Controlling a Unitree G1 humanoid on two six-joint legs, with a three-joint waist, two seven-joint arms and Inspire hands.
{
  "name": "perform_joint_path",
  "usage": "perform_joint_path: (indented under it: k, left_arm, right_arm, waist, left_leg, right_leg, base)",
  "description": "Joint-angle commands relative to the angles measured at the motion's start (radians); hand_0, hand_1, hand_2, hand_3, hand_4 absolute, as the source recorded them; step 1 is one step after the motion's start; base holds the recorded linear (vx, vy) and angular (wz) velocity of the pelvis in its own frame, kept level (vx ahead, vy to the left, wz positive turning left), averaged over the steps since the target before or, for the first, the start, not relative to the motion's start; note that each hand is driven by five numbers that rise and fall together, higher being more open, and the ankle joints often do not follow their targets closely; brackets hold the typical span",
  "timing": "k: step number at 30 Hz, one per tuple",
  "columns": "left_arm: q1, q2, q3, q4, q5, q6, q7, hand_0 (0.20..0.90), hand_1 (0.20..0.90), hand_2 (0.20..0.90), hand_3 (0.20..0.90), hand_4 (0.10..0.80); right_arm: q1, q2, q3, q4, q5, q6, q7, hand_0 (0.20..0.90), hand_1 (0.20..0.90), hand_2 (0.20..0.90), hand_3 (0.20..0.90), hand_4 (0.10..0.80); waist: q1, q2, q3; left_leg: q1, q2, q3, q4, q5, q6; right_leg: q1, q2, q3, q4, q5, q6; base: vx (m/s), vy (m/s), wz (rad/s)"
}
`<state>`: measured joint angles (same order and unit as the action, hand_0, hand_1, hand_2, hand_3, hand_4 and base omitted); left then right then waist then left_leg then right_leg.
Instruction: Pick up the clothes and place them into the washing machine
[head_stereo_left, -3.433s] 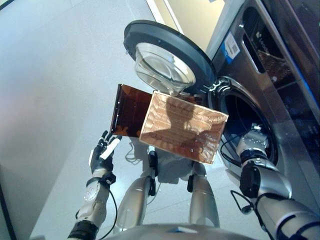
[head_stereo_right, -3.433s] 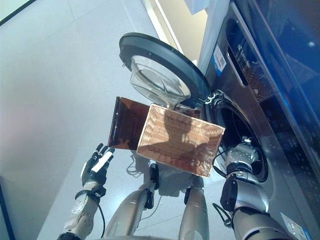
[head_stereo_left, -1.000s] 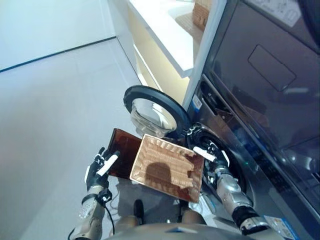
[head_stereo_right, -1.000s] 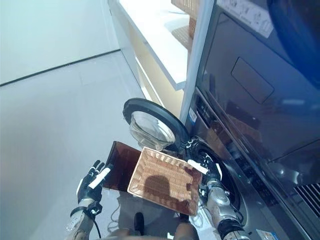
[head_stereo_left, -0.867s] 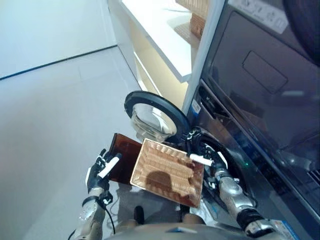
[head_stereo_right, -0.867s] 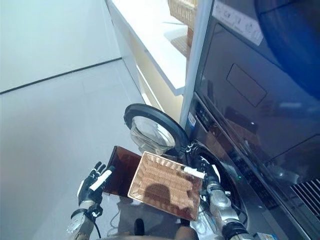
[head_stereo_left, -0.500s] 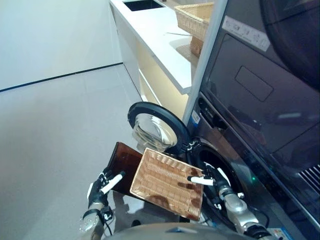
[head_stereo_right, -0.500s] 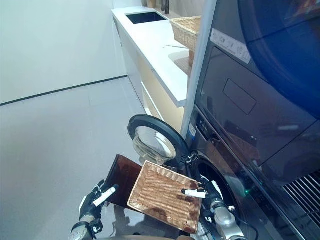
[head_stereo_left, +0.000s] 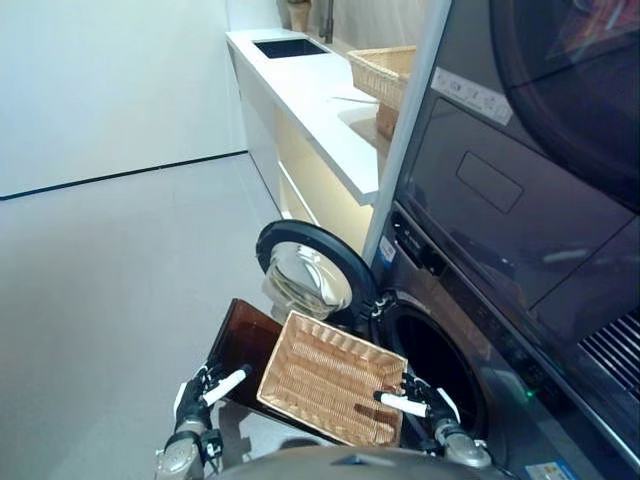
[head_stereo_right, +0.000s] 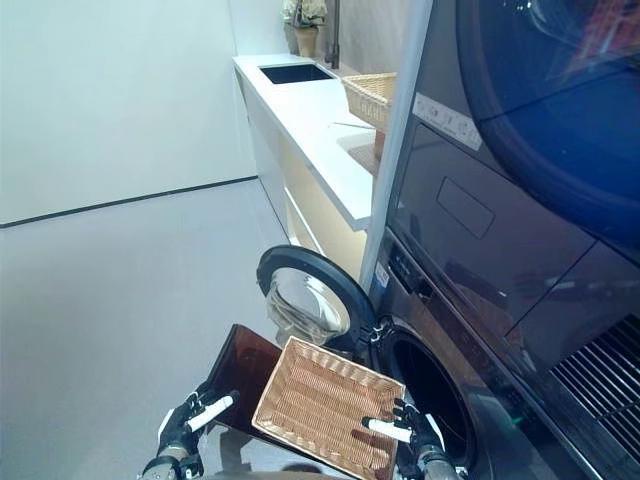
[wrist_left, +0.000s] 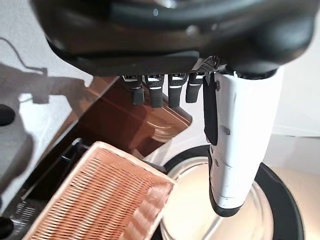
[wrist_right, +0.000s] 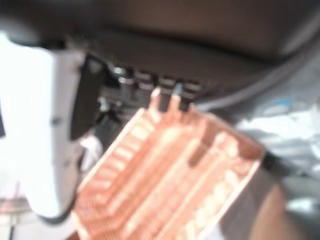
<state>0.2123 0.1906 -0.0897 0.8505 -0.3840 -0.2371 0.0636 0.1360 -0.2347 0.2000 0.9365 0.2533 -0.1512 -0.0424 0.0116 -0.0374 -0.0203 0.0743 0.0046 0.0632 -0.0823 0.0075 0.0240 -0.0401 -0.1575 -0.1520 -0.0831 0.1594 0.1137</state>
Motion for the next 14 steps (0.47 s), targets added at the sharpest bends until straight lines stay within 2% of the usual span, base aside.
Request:
perform_joint_path:
  k: [1, 14]
  left_arm:
    - [-0.071, 0.022, 0.006, 0.022, 0.033, -0.061, -0.007, 0.9, 0.9, 0.9, 0.9, 0.8]
    - [-0.094, 0.01, 0.002, 0.078, 0.028, -0.056, 0.019, 0.9, 0.9, 0.9, 0.9, 0.8]
  right_arm:
    - [-0.043, -0.005, 0.002, -0.052, 0.003, -0.068, -0.009, 0.9, 0.9, 0.9, 0.9, 0.8]
    - [-0.055, 0.017, 0.004, -0.014, 0.006, -0.07, -0.034, 0.9, 0.9, 0.9, 0.9, 0.8]
  waist:
    - [-0.001, 0.0, -0.036]
    - [0.001, -0.009, -0.056]
  left_leg:
    - [-0.078, -0.035, -0.011, -0.005, 0.044, -0.023]
    - [-0.036, -0.025, 0.0, -0.005, 0.031, -0.025]
  right_leg:
    - [0.04, 0.039, -0.017, 0.057, -0.109, 0.009]
    - [0.076, 0.054, -0.004, 0.048, -0.121, 0.0]
  base:
    - [-0.026, -0.02, -0.08]
    - [-0.006, -0.015, -0.05]
